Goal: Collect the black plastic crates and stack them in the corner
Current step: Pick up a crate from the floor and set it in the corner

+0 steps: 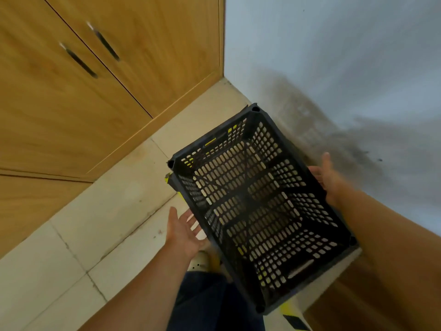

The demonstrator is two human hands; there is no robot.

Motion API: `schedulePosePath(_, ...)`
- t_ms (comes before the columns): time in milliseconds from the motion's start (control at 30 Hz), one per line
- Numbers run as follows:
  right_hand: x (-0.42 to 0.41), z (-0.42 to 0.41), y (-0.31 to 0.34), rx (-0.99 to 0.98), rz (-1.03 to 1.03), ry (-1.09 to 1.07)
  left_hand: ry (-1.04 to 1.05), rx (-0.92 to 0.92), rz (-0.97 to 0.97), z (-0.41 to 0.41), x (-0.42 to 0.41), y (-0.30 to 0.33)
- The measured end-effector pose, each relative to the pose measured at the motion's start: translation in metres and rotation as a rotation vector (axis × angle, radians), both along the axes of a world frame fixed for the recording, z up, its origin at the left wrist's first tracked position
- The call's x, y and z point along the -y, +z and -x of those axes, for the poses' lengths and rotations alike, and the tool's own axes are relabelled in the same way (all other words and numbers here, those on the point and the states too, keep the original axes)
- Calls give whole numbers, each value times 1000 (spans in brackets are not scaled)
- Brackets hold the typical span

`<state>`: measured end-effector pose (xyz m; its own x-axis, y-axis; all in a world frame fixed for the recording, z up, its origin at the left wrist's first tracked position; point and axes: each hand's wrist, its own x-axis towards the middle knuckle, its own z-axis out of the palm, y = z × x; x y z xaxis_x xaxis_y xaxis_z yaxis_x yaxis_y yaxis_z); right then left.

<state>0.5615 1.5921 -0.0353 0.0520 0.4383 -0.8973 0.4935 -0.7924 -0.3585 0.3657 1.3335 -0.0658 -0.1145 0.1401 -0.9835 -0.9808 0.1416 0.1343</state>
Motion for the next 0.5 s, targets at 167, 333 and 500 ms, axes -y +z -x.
schedulePosePath(167,-27,4,-50,15,-51,46,28,18,6,-4,-14,-40)
schedulePosePath(333,-48,12,-81,30,-139,-3,62,25,25,-11,-26,-63)
schedulePosePath(500,-61,13,-83,-2,-160,22,114,48,-29,-19,-38,-66)
